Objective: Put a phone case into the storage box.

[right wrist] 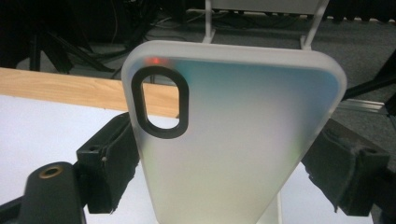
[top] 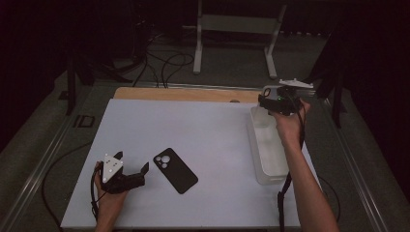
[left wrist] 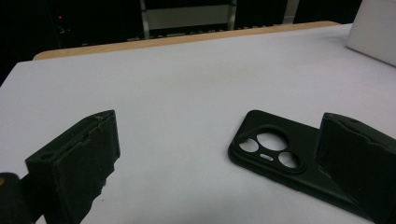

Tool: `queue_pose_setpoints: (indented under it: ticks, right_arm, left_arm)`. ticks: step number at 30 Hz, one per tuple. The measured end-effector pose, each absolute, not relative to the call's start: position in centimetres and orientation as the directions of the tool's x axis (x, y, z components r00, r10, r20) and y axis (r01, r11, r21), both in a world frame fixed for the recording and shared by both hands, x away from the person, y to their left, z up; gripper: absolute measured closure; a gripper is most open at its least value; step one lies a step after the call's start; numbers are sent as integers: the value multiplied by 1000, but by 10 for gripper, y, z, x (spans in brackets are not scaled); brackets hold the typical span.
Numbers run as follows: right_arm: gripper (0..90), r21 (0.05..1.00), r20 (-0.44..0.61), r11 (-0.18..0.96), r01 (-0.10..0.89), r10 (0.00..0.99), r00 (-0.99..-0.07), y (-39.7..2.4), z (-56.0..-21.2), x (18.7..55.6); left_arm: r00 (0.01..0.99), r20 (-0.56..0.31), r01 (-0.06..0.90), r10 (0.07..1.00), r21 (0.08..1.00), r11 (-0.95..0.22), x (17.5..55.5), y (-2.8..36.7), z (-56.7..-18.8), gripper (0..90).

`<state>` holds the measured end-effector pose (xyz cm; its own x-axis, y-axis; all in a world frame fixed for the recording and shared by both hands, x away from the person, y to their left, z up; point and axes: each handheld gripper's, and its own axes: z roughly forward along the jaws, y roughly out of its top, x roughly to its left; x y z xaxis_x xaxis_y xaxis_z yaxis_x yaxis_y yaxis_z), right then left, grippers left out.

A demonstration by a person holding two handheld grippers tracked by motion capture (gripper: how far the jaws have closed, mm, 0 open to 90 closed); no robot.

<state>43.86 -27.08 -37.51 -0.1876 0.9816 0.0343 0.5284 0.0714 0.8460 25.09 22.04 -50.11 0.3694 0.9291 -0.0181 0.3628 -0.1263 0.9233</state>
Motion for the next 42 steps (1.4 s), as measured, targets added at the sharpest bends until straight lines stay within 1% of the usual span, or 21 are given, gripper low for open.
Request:
queue_pose_setpoints:
  ticks: [24, 33, 42]
  right_arm:
    - [159, 788, 3, 99, 607, 986, -165, -266, -407, 445]
    - [159, 768, 15, 85, 634, 989, -150, -267, -419, 448]
    - [159, 755, 3, 83, 650, 991, -130, -265, -428, 454]
  left_arm:
    - [368, -18, 360, 930, 925, -125, 250, 221, -501, 7]
    - [369, -17, 362, 929, 924, -127, 251, 220, -501, 8]
    - [369, -19, 361, 929, 924, -124, 251, 220, -501, 8]
